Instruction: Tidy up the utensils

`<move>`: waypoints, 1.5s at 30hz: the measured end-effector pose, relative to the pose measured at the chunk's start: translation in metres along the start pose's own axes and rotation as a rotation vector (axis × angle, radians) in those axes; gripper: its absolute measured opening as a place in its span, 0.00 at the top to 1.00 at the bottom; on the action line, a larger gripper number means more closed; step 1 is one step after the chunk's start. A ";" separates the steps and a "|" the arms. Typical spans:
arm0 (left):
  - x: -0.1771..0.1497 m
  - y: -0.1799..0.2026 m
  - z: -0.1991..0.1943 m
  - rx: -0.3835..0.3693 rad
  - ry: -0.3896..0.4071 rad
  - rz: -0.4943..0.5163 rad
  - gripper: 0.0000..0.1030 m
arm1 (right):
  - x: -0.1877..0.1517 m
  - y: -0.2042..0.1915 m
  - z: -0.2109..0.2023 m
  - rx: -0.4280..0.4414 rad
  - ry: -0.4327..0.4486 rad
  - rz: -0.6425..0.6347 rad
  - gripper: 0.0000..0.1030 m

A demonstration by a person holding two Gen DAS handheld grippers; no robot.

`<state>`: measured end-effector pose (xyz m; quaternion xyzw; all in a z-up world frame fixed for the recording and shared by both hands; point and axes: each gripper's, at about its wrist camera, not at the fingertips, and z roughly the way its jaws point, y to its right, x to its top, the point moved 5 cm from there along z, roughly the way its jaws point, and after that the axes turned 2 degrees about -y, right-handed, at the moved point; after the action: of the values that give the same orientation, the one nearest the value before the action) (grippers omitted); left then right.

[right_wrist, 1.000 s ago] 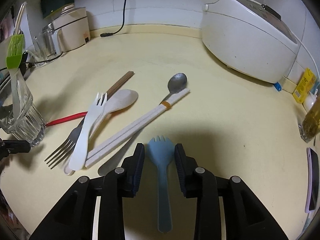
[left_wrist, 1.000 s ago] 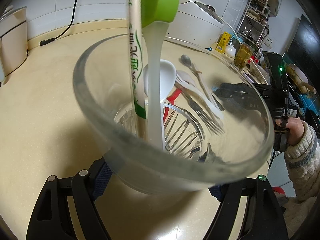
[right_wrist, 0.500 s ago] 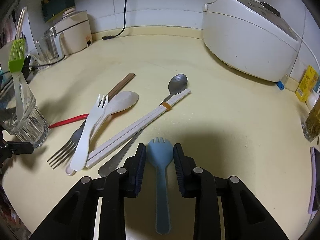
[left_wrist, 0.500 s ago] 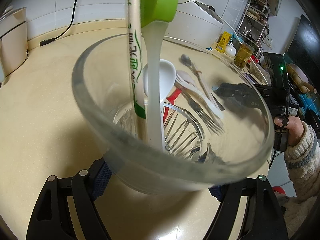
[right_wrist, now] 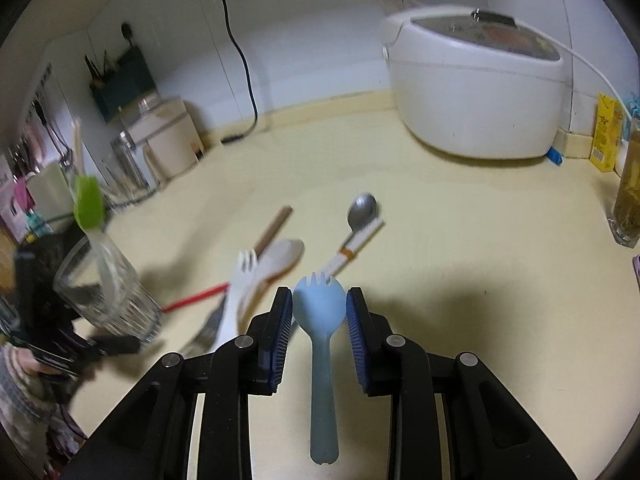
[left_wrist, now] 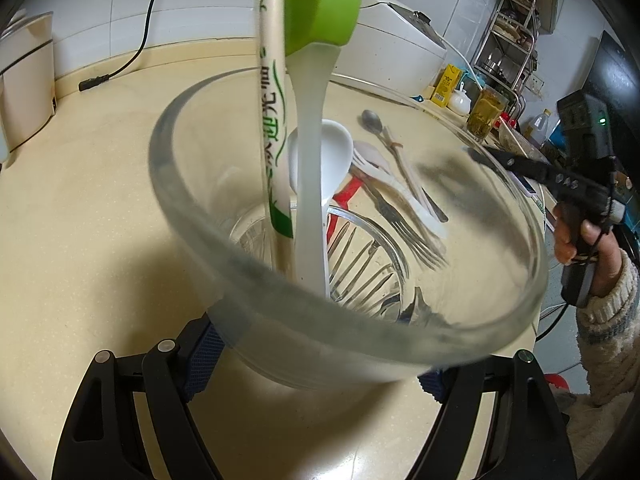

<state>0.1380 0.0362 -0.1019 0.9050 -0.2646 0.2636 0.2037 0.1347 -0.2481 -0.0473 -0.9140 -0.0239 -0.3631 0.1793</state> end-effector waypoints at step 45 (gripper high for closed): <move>0.000 0.004 0.001 0.005 -0.002 0.001 0.20 | -0.009 -0.023 0.008 0.051 -0.065 -0.069 0.79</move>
<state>0.1358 0.0323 -0.1015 0.9056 -0.2646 0.2637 0.2008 0.1294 -0.2231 -0.0515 -0.9191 -0.0706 -0.3386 0.1888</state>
